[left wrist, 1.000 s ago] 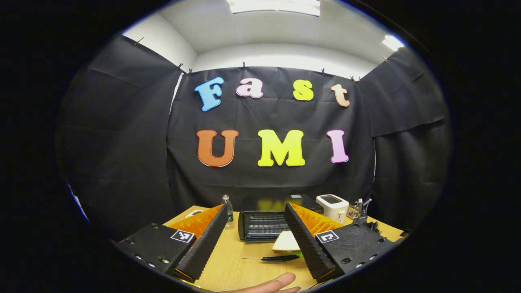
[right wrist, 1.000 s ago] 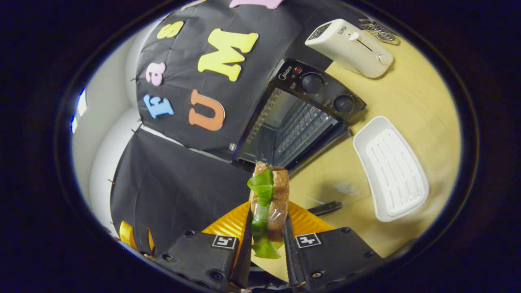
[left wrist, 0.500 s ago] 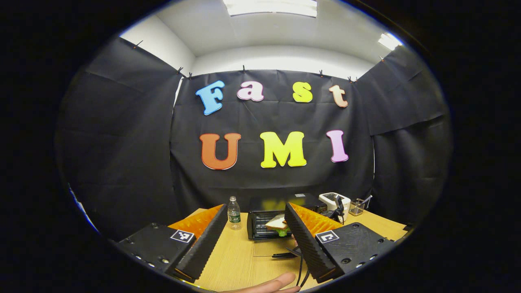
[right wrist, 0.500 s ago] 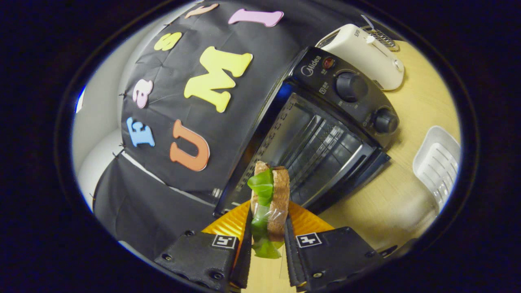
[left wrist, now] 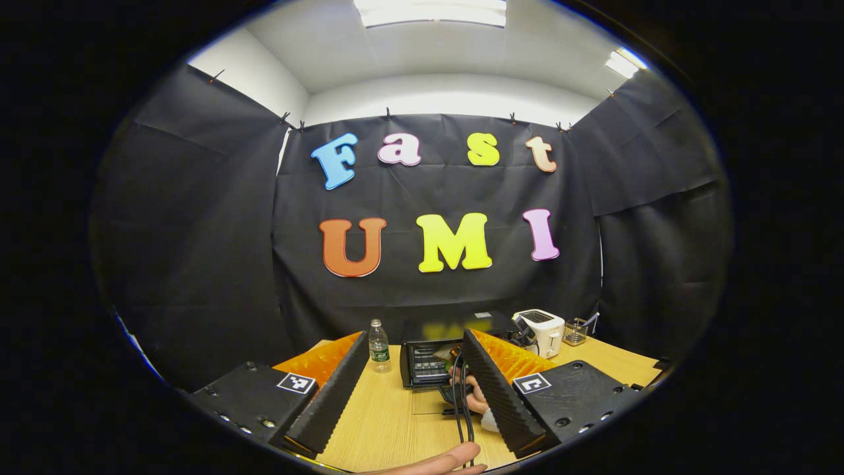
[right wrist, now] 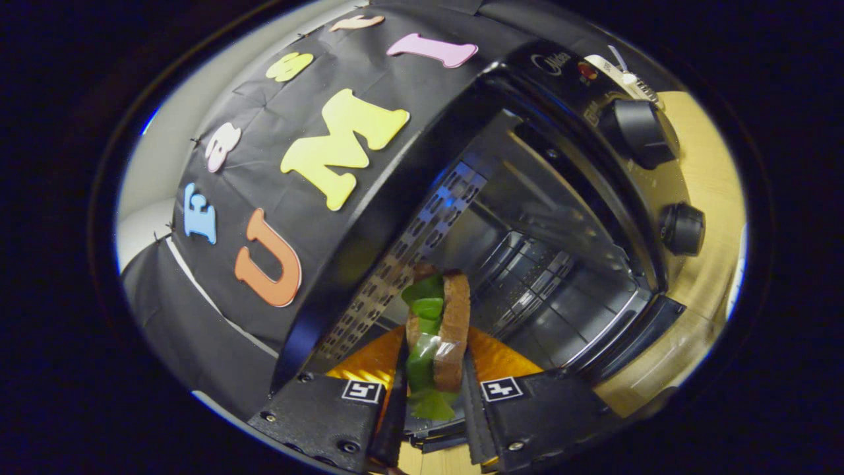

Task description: Open the electric oven with the left hand, put the food in, and close the electric oven.

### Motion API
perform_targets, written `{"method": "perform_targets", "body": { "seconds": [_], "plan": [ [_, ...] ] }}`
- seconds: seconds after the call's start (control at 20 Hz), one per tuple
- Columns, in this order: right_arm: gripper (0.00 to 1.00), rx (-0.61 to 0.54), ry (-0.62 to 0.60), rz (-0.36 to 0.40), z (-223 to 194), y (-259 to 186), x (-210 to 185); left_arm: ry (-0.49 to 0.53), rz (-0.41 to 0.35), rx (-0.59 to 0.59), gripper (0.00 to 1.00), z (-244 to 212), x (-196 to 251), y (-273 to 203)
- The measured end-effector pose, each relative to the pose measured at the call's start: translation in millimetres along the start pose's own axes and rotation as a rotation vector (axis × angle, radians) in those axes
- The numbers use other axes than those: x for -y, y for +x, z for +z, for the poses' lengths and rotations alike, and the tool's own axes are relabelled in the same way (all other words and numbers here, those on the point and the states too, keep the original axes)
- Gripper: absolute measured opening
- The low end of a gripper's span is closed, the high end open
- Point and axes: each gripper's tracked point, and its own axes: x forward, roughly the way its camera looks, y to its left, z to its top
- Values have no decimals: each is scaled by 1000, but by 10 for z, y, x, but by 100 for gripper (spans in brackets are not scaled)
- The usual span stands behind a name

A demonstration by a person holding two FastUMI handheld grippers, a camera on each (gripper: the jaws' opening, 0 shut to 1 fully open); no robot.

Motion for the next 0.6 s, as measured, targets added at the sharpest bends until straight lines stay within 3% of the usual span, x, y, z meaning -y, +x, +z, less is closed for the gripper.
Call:
{"method": "perform_targets", "body": {
  "seconds": [0.05,0.1,0.4,0.45,0.5,0.55,0.6],
  "plan": [
    [33,0,-4,-11,1,8,36,-1,2,-7,93,-16,-4,11],
    [43,-5,-4,-16,-11,-6,65,-6,13,-12,93,-15,-19,7],
    [49,-16,-65,-37,-44,-7,136,-89,19,3,93,28,-34,-5],
    [40,-14,-94,-37,-59,-27,130,-94,22,-3,93,-5,-50,6],
    [52,-11,-120,-36,-63,-42,98,-95,33,-17,93,-58,-59,18],
    [41,-12,-152,-40,-83,-43,75,-95,40,-33,93,-104,-67,27],
    [42,-23,-186,-42,-128,-69,56,-92,43,-46,93,-147,-58,42]
  ]
}}
